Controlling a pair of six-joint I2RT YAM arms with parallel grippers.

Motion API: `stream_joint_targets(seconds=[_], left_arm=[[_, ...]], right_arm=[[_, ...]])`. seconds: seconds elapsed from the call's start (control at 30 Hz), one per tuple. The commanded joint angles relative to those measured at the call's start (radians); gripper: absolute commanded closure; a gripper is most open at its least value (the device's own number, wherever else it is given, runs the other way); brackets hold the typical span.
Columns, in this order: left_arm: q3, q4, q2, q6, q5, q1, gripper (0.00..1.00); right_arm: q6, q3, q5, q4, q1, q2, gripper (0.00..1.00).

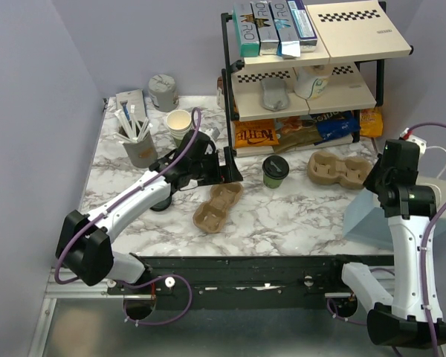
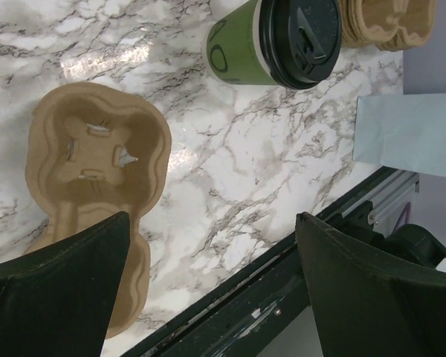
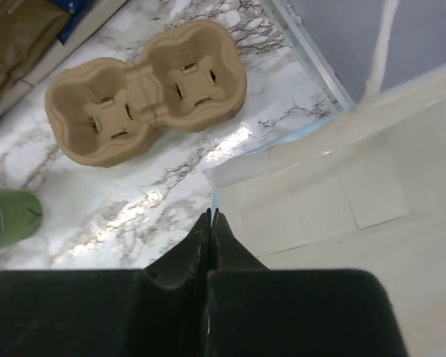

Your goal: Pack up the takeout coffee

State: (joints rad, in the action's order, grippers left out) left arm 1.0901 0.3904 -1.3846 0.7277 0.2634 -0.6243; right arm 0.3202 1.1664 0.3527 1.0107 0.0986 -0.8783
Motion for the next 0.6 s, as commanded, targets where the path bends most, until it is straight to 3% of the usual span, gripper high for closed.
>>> stream_joint_targets(seconds=[0.0, 0.13, 0.37, 0.57], left_arm=[[-0.033, 0.033, 0.047, -0.019, -0.055, -0.005, 0.01], [-0.047, 0.062, 0.068, -0.028, -0.076, -0.005, 0.01], [-0.067, 0.120, 0.117, -0.033, -0.108, 0.023, 0.01], [-0.122, 0.148, 0.171, -0.030, -0.104, 0.093, 0.01]], right_arm=[[-0.053, 0.097, 0.002, 0.045, 0.004, 0.009, 0.99], [-0.150, 0.209, -0.073, 0.063, 0.006, 0.016, 0.99], [-0.273, 0.435, -0.433, 0.019, -0.019, 0.009, 0.99], [-0.305, 0.616, -0.530, 0.011, -0.089, -0.065, 0.99]])
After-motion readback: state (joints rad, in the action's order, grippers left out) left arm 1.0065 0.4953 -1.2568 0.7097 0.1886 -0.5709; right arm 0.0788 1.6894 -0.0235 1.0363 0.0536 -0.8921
